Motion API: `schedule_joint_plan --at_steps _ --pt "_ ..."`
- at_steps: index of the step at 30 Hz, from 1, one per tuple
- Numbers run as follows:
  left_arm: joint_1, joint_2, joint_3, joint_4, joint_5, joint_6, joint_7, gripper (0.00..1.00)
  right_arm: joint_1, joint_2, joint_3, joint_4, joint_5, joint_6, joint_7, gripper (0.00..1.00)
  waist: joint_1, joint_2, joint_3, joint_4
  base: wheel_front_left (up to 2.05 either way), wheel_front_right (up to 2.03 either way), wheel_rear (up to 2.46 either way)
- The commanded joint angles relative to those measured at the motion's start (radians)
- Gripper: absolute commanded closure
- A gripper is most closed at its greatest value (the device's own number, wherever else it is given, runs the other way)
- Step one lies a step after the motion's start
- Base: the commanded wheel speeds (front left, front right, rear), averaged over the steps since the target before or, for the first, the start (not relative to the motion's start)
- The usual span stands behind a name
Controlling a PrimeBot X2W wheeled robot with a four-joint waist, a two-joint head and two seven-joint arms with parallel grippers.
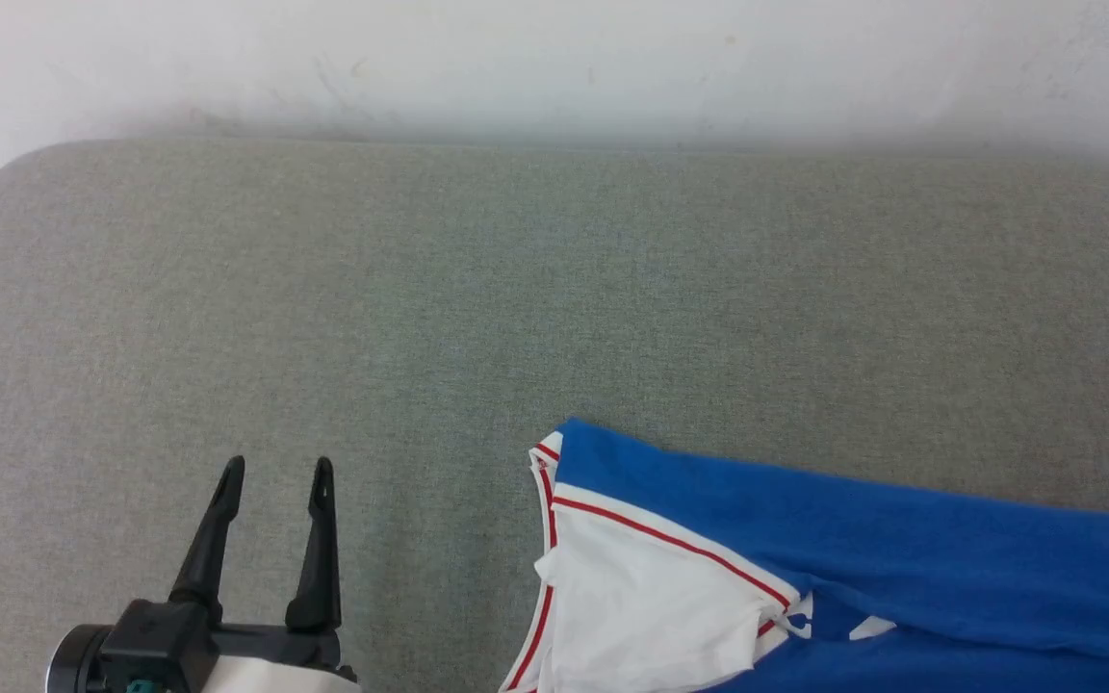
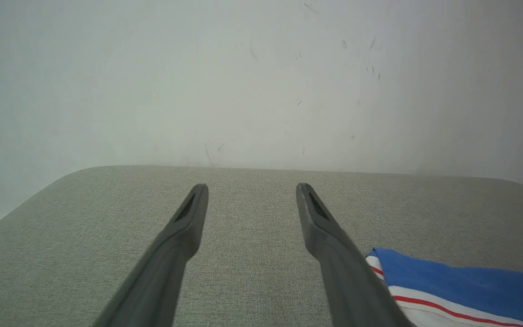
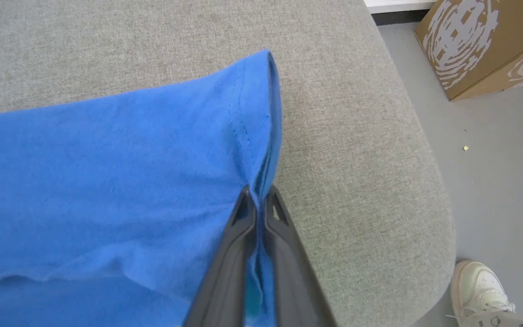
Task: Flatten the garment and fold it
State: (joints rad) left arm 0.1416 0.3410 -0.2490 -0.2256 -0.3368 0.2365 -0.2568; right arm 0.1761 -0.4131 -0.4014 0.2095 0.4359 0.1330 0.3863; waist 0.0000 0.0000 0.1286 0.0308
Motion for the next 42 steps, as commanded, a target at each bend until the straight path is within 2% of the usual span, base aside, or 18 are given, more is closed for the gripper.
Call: schedule_joint_plan --at_steps 1,7,14,19,32,38,42 --pt "0.006 -0.005 0.0 0.004 0.003 -0.009 -0.005 0.0 0.005 -0.004 0.0 -0.01 -0.004 -0.002 -0.006 1.0 0.0 0.0 0.0 0.001 0.0 0.0 0.0" --pt "0.003 -0.021 0.003 0.01 -0.012 -0.014 -0.005 0.0 0.011 0.025 0.111 -0.152 0.08 -0.002 0.036 1.0 0.0 0.0 -0.001 -0.002 0.0 0.0 0.0" --pt "-0.003 -0.045 0.013 0.016 -0.018 -0.023 -0.005 0.0 0.013 0.051 0.316 -0.369 0.128 -0.002 0.109 1.0 0.0 0.0 0.005 0.004 0.0 0.0 0.0" --pt "-0.012 -0.068 0.02 0.023 -0.033 -0.043 -0.005 0.0 -0.024 0.074 0.436 -0.446 0.153 -0.002 0.137 1.0 0.0 0.0 0.011 0.029 0.0 0.0 0.0" --pt "-0.027 -0.097 0.038 0.042 -0.03 -0.074 -0.005 0.0 -0.215 0.106 0.759 -0.476 0.157 -0.002 0.161 1.0 0.0 0.0 0.028 0.088 0.0 0.0 0.0" --pt "-0.042 -0.108 0.046 0.049 -0.027 -0.085 -0.005 0.0 -0.304 0.12 0.857 -0.431 0.14 -0.002 0.169 1.0 0.0 0.0 0.04 0.108 0.0 0.0 0.0" --pt "-0.048 -0.119 0.05 0.054 -0.023 -0.091 -0.005 0.0 -0.358 0.149 0.909 -0.358 0.094 -0.002 0.159 1.0 0.0 0.0 0.045 0.114 0.0 0.0 0.0"
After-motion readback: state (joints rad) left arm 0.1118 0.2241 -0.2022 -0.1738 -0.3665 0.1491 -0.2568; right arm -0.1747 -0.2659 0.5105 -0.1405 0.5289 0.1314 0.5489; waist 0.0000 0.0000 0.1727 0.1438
